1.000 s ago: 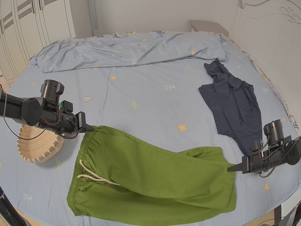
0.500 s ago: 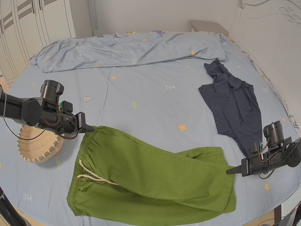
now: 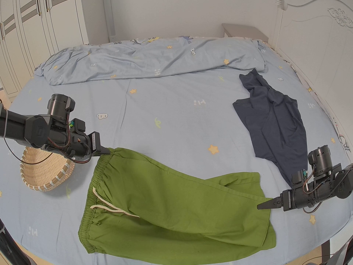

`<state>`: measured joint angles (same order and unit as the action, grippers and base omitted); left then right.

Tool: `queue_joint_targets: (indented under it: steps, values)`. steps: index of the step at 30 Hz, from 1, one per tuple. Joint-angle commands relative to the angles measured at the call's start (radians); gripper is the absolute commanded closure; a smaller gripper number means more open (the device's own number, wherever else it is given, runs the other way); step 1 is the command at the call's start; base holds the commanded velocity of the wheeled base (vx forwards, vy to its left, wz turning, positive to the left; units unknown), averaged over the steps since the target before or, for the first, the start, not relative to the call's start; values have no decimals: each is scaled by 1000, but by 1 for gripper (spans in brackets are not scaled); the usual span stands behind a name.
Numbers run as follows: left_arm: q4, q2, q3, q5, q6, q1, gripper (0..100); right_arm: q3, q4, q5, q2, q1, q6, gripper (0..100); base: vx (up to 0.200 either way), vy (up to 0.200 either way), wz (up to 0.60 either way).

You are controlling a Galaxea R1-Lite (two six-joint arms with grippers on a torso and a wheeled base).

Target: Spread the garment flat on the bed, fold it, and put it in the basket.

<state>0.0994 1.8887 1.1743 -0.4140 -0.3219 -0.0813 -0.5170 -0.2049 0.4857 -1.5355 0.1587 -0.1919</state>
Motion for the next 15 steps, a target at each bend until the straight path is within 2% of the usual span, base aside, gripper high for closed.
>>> queue_joint_targets:
  steps: [1, 13, 14, 15]
  values:
    - [0, 0, -1, 0, 0, -2, 100, 5, -1, 1, -3, 1, 0, 0, 0, 0, 0]
    - [0, 0, -1, 0, 0, -2, 100, 14, -8, 1, -54, 35, -4, 0, 0, 0, 0]
    - [0, 0, -1, 0, 0, -2, 100, 14, -8, 1, -54, 35, -4, 100, 0, 0, 0]
    - [0, 0, -1, 0, 0, -2, 100, 14, -8, 1, -54, 35, -6, 100, 0, 0, 0]
